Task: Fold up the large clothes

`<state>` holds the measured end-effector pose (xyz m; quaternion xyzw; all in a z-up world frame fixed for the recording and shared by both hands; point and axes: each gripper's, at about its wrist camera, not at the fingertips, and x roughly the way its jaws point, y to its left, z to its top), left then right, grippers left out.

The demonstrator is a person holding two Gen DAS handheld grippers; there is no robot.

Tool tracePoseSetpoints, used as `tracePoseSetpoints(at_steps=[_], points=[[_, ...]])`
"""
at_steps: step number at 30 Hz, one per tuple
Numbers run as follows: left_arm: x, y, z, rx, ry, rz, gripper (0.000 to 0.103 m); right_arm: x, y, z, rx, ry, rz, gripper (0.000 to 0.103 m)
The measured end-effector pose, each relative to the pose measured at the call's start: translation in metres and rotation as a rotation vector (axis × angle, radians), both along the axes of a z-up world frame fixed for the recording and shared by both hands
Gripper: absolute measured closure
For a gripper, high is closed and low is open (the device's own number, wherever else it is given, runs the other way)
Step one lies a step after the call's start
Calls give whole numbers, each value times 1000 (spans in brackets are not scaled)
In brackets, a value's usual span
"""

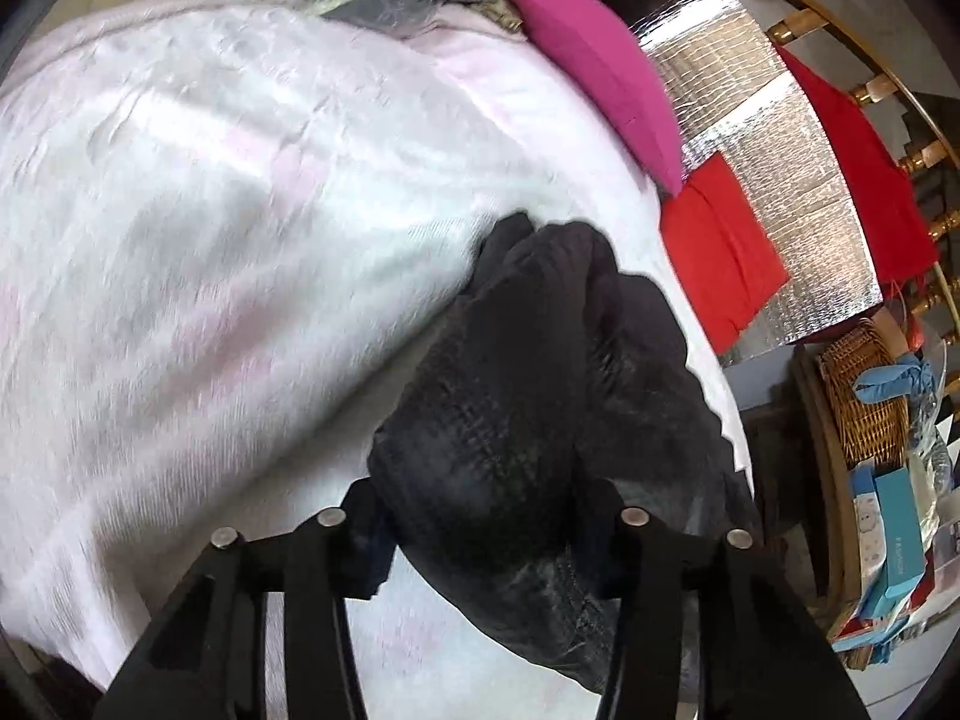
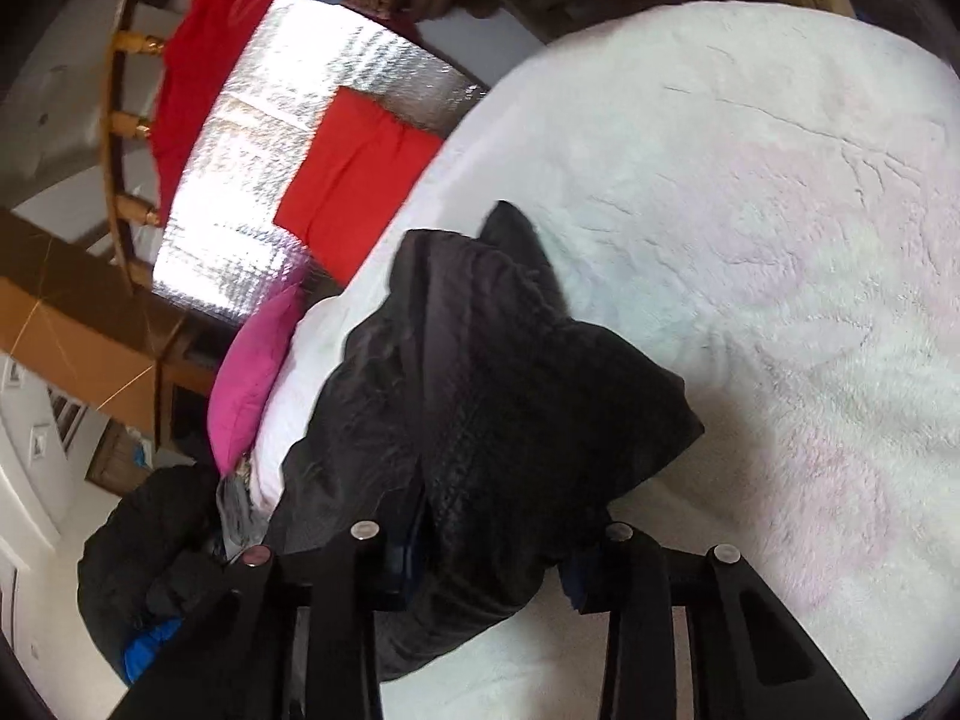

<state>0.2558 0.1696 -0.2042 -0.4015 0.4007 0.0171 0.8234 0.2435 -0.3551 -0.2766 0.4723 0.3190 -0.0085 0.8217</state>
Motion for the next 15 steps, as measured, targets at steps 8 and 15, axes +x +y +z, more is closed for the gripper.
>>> tracePoseSetpoints(at_steps=[8,15], points=[[8,6,-6,7,66,10,45,-3,11,-3,-26,32,70,65],[-1,32,-12,-130,116,-23,29,-11,-26,-8,147,78,79,47]])
